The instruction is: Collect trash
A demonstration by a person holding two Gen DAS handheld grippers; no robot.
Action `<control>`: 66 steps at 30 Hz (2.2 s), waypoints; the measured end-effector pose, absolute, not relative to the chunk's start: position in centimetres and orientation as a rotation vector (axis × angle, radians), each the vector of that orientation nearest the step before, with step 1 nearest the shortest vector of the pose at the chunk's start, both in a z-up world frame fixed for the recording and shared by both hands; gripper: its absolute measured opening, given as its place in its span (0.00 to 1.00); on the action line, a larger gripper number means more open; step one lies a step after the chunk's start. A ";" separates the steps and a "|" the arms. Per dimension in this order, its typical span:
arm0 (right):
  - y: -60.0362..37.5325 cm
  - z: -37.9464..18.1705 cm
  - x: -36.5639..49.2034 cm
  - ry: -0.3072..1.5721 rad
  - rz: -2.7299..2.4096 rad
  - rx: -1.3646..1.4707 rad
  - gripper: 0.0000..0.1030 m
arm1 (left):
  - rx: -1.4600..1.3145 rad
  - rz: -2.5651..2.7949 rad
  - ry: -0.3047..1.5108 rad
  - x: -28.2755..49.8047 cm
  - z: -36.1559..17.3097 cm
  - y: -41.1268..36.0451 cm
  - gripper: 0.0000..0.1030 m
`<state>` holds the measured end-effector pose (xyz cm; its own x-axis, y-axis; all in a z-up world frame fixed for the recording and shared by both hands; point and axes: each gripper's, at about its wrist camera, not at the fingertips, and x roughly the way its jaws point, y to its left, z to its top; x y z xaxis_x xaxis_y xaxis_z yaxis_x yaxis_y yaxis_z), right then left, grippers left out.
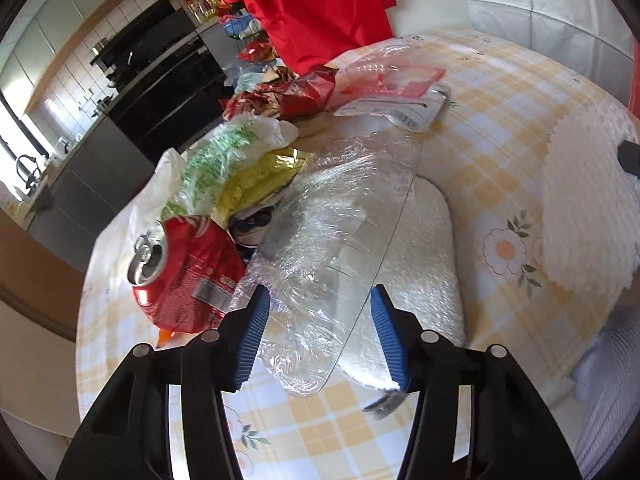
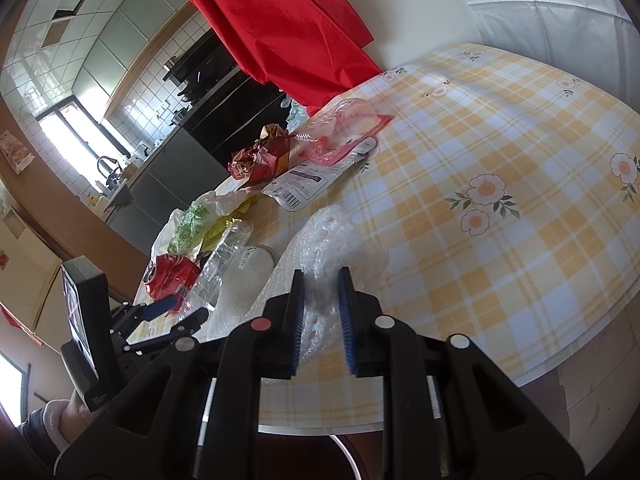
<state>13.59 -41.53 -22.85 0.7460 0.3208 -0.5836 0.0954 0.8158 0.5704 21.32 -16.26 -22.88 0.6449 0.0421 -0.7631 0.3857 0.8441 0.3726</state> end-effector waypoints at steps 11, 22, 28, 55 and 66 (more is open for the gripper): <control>-42.0 -23.5 13.6 0.736 0.130 0.633 0.19 | 0.722 -0.205 0.831 22.7 -24.7 -18.3 0.50; -41.7 -23.5 13.6 0.732 0.135 0.632 0.19 | 0.460 -0.278 0.810 22.1 -19.7 -15.6 0.00; -41.6 -23.5 13.6 0.731 0.142 0.638 0.19 | 0.479 -0.258 0.771 21.7 -19.2 -15.0 0.08; -42.5 -24.4 14.0 0.747 0.119 0.655 0.19 | 0.857 -0.357 0.697 19.3 -25.9 -14.9 0.68; -42.1 -24.8 14.5 0.758 0.129 0.655 0.19 | 0.745 -0.391 0.664 17.0 -26.5 -12.4 0.70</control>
